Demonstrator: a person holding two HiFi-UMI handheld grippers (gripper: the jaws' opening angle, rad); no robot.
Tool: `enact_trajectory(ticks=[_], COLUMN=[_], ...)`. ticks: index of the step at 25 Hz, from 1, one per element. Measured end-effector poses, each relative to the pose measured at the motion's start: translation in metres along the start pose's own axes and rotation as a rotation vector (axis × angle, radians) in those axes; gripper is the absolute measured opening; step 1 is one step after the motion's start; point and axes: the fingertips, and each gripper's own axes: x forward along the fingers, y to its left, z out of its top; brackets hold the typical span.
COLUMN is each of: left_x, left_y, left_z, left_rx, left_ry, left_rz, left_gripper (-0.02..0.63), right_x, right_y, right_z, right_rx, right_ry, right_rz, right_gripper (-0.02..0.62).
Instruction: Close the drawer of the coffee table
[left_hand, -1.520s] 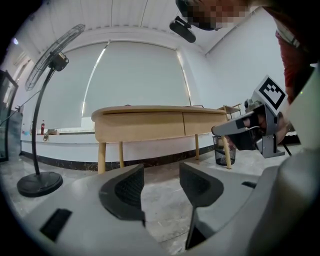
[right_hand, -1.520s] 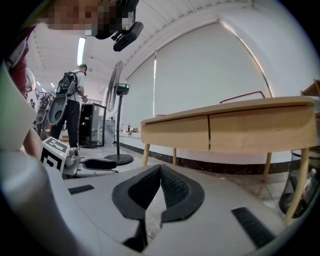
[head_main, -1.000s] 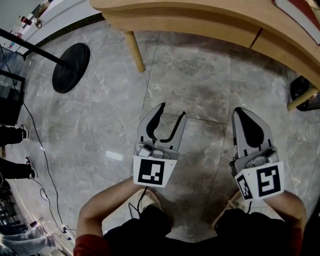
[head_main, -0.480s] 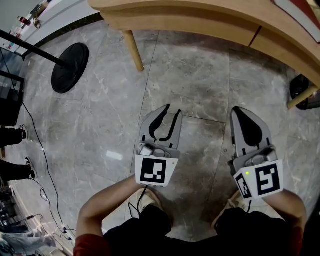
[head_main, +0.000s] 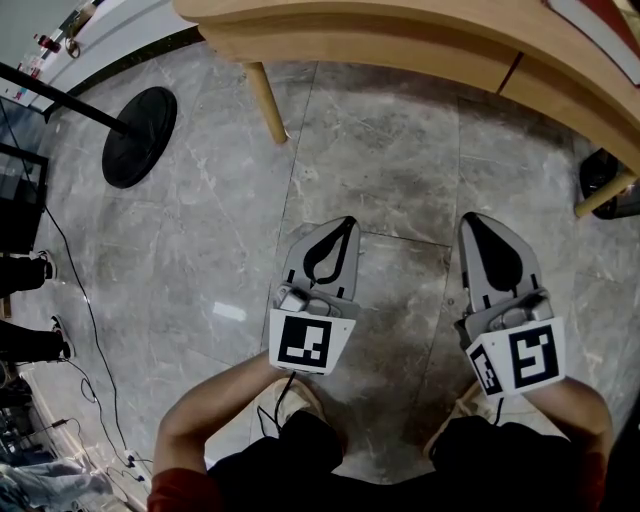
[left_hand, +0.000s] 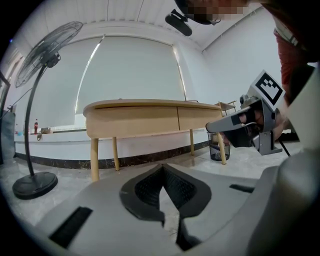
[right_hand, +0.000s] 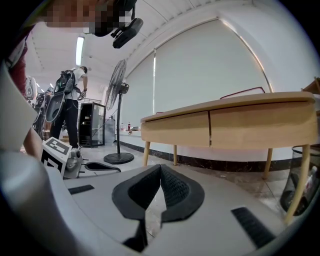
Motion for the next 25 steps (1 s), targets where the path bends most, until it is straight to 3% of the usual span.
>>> enact_trajectory(ticks=[5,10,16,20,25], left_x=[0.003,0.006,0.007,-0.016,-0.052], left_y=[0.004,0.002,-0.001,0.004,0.01], left_z=[-0.005,-0.017,-0.028,-0.003,0.076], left_rx=[0.038,0.082,0.167,0.142,0.001], left_ry=[0.002,0.005,0.113,0.214,0.273], left_rz=[0.02,-0.014,-0.044,-0.027,0.066], left_gripper=[0.008,0.008,0.008,0.008,0.008], right_x=[0.006,0.018,0.028,0.006,-0.039], right_y=[-0.003,-0.017,-0.036,-0.031,-0.003], right_z=[-0.01,-0.025,-0.069,-0.046,0.024], right_rx=[0.001,-0.004,-0.054,-0.044,-0.025], right_ry=[0.014,0.019,0.191,0.265,0.334], right_rz=[0.006,0.01,0.002,0.005,0.073], right_gripper=[-0.002,-0.002,-0.002,-0.002,-0.002])
